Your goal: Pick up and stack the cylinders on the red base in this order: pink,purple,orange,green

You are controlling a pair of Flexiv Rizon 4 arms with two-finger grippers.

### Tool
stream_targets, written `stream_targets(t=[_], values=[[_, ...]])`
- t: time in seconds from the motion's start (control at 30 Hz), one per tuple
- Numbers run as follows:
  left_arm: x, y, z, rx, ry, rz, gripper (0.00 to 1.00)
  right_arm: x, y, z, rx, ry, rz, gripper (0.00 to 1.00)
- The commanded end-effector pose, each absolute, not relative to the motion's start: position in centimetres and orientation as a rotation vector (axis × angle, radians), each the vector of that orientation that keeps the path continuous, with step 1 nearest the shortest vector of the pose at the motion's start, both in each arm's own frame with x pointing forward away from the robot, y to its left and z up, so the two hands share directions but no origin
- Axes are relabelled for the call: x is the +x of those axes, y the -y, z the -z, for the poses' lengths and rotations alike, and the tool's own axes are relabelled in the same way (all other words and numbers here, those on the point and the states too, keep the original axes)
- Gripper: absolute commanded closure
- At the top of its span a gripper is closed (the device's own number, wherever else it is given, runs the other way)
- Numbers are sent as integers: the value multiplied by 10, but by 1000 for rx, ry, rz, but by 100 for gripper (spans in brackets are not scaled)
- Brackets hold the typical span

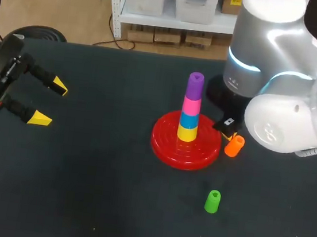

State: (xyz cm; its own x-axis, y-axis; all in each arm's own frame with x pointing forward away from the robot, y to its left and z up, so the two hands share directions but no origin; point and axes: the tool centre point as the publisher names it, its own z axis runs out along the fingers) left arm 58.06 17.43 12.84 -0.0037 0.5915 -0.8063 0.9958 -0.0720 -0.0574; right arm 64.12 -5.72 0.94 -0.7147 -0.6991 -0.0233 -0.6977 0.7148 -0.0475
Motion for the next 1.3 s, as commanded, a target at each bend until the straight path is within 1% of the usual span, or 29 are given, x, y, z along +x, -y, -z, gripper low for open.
stream_targets(t=[0.03,0.57,1.3], values=[[581,-174,-127,1718,-1642,930,0,643,56,-9,-1177,-2875,48,0],[581,-174,-127,1718,-1642,930,0,638,56,-27,-1171,-2838,9,0],[581,-174,-127,1718,-1642,930,0,624,64,-15,-1131,-2900,-21,0]])
